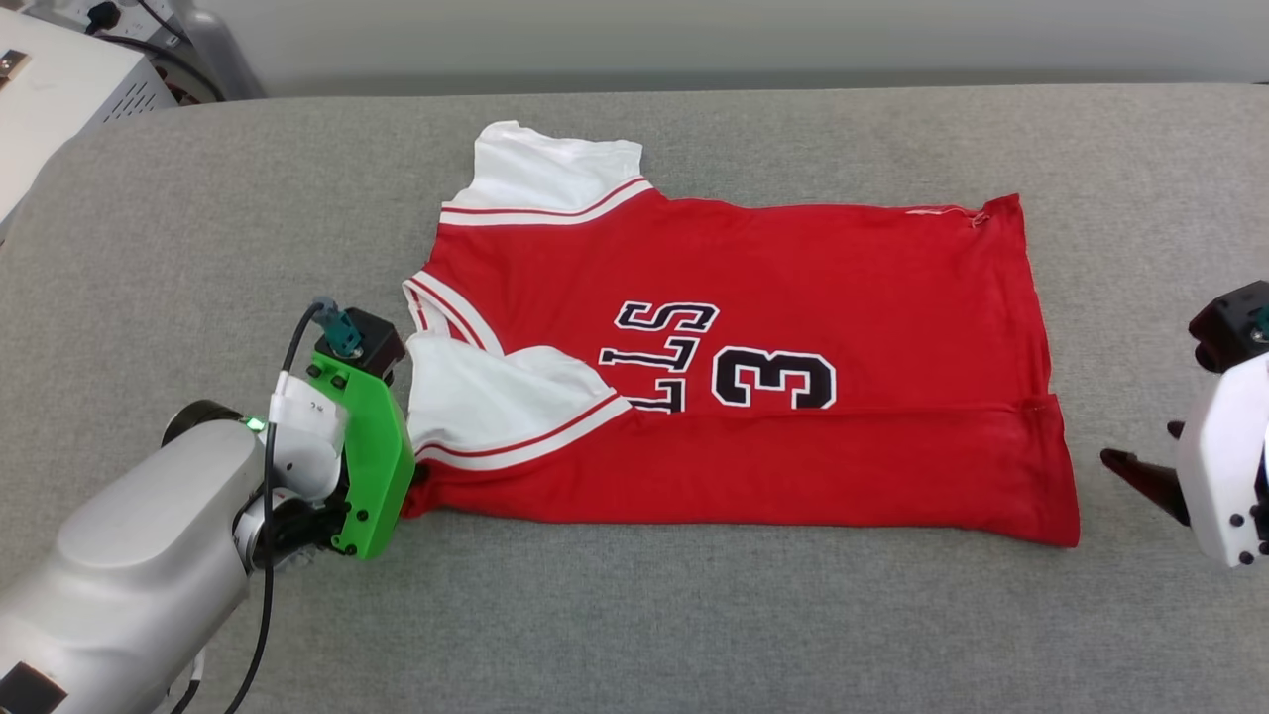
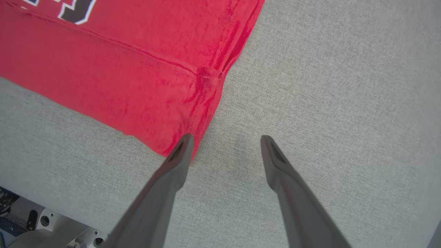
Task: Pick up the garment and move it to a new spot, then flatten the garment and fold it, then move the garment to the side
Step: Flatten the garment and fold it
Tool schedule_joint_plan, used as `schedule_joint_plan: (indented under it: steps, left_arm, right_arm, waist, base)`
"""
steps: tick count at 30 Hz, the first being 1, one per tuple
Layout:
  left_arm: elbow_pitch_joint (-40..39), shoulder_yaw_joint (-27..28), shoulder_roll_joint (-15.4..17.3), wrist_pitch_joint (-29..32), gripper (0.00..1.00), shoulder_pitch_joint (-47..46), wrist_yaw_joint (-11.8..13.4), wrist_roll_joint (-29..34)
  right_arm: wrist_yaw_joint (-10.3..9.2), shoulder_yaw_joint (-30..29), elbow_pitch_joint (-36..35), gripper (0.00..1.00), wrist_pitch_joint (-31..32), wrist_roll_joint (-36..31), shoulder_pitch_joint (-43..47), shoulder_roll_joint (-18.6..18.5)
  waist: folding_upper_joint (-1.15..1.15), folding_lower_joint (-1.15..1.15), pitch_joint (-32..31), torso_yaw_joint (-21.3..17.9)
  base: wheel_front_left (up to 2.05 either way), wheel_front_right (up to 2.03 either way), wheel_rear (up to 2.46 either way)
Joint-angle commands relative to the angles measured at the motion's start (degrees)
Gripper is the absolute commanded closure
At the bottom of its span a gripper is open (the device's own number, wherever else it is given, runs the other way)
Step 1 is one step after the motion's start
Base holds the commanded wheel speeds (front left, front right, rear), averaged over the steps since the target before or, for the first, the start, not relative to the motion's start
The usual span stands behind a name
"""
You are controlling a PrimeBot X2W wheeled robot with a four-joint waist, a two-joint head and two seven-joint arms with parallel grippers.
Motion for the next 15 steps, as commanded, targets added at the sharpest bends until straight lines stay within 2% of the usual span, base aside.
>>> schedule_joint_plan:
  steps: [1,8,9,10,15]
  left_arm:
    - [-0.2,0.0,0.2,-0.5,1.00,-1.2,-0.1,0.2]
    - [-0.9,-0.3,-0.2,-1.0,1.00,-2.2,-0.1,0.9]
    - [-1.0,-0.3,-0.3,-1.0,1.00,-2.3,-0.1,0.9]
    - [-1.2,-0.4,-0.2,-1.1,1.00,-2.5,-0.1,1.0]
    - [-1.3,-0.4,-0.1,-1.3,1.00,-2.2,-0.1,0.6]
  right_arm:
    - [-0.04,0.3,0.6,0.00,1.0,0.3,-0.4,0.8]
    - [-0.04,1.4,5.9,0.00,1.0,-1.2,0.4,4.3]
    - [-0.04,1.8,7.1,0.00,0.6,-1.8,0.6,4.8]
    - [-0.04,2.9,10.4,0.00,-0.6,-2.0,1.6,6.8]
    - [-0.04,6.2,14.2,0.00,-3.0,-1.7,3.6,9.2]
  waist:
    - [0.22,0.00,0.7,0.5]
    - [0.22,0.00,2.6,1.7]
    - [0.22,0.00,2.9,1.9]
    - [0.22,0.00,3.6,2.2]
    - [0.22,0.00,4.2,2.4]
  base:
    - [0.00,0.00,0.00]
    - [0.00,0.00,0.00]
    - [0.00,0.00,0.00]
    - [0.00,0.00,0.00]
    - [0.00,0.00,0.00]
